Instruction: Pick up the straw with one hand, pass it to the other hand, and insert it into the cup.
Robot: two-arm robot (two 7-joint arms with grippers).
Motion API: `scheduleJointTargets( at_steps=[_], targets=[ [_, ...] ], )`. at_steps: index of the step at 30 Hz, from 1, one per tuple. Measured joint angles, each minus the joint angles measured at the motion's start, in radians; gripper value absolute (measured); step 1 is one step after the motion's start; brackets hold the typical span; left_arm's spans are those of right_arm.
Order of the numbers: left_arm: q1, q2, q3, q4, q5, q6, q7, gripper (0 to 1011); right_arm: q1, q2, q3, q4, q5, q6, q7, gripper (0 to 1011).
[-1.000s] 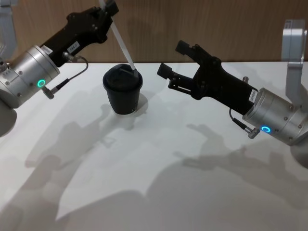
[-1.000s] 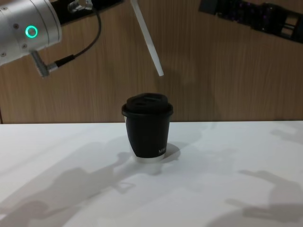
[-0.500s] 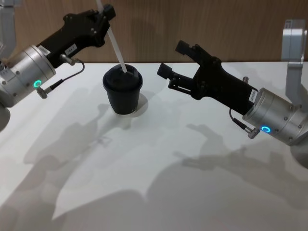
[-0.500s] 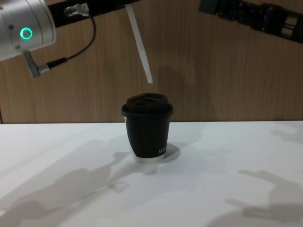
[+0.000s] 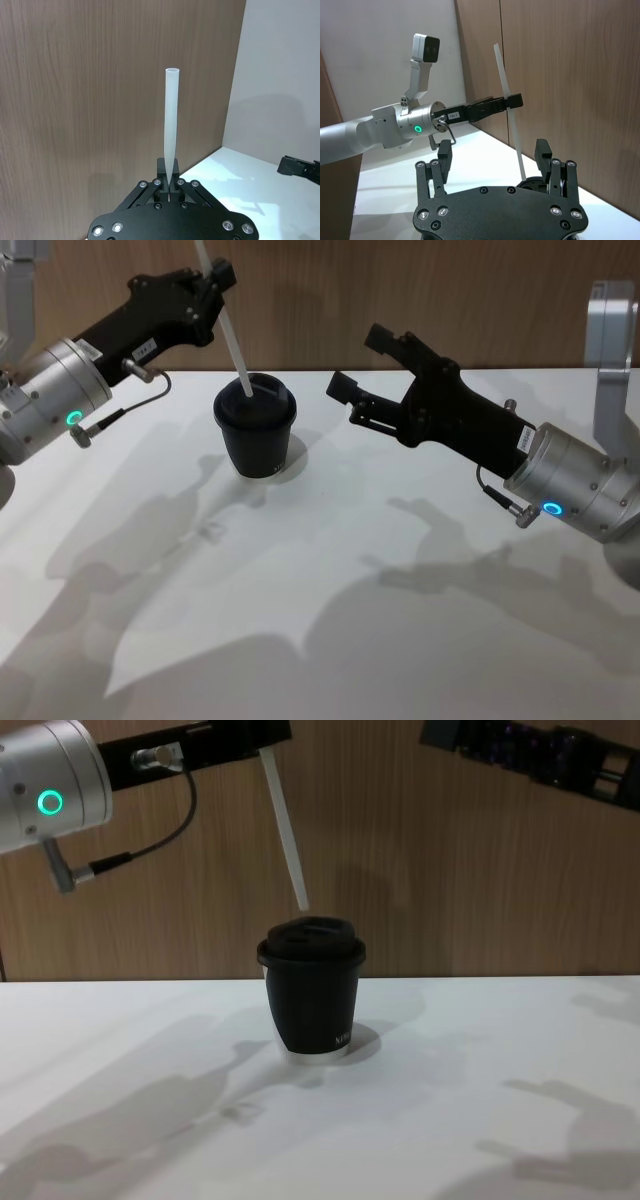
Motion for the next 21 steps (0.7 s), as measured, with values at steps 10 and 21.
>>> scheduleJointTargets(
  at_steps=[10, 21],
  targets=[
    [-0.007, -0.004, 0.005, 0.019, 0.029, 0.001, -0.004, 10, 0.0, 0.0, 0.0, 0.0, 0.0, 0.0, 0.0, 1001],
    [-0.012, -0.014, 0.009, 0.039, 0.048, 0.006, -0.007, 10, 0.0, 0.0, 0.0, 0.0, 0.0, 0.0, 0.0, 1001]
  ],
)
